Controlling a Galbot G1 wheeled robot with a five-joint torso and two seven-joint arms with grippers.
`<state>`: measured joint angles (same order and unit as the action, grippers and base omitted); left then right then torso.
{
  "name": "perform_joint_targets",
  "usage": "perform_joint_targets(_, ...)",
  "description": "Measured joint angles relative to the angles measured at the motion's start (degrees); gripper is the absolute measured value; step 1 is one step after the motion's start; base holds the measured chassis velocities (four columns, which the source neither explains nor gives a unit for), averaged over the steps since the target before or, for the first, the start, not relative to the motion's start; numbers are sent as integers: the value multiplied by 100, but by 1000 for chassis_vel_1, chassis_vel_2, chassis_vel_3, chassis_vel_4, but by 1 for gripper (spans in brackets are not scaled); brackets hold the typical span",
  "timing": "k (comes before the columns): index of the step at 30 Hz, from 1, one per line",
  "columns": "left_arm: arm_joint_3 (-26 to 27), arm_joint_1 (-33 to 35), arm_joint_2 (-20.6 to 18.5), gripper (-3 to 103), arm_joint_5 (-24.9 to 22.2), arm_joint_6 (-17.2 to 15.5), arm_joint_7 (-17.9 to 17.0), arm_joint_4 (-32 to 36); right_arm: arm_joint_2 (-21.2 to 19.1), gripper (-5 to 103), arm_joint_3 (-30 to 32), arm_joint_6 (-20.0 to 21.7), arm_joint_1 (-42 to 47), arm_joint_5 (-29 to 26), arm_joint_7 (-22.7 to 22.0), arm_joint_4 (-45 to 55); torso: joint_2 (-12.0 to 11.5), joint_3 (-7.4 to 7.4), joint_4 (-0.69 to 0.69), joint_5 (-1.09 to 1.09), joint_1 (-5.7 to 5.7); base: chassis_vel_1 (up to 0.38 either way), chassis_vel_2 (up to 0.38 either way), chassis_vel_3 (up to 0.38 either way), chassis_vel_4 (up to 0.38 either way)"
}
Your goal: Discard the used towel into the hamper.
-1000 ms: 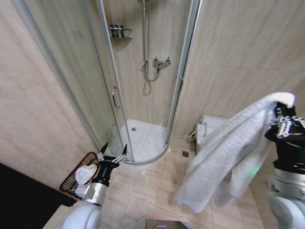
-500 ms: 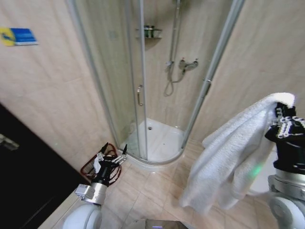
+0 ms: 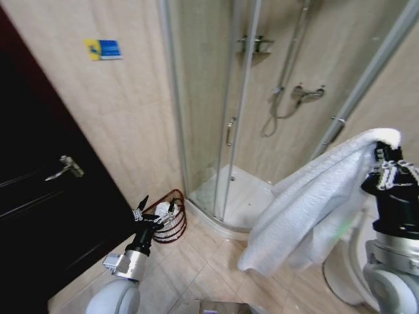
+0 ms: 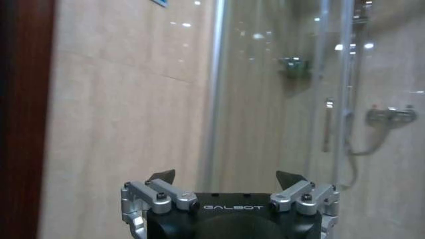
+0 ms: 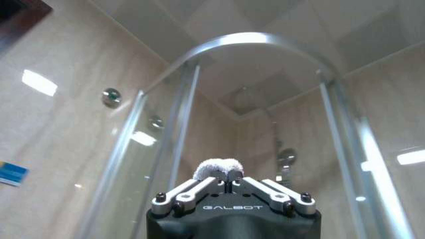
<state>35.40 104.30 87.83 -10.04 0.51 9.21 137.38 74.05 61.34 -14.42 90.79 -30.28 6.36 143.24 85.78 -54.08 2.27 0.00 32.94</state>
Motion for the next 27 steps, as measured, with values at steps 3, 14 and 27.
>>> perform_joint_targets(3, 0, 0, 0, 99, 0, 0, 0, 0, -4, 1, -97, 25, 21, -4, -16, 0, -1, 1, 0, 0, -1, 125, 118, 141, 134)
perform_joint_targets(14, 0, 0, 0, 99, 0, 0, 0, 0, -2, 1, -762, 352, 112, -283, -145, 0, -4, 2, -1, -1, -2, 131, 125, 126, 122)
perform_joint_targets(27, 0, 0, 0, 99, 0, 0, 0, 0, -145, 1, -1094, 909, 30, -623, -314, 0, -5, 3, -1, 0, -2, 117, 115, 120, 123)
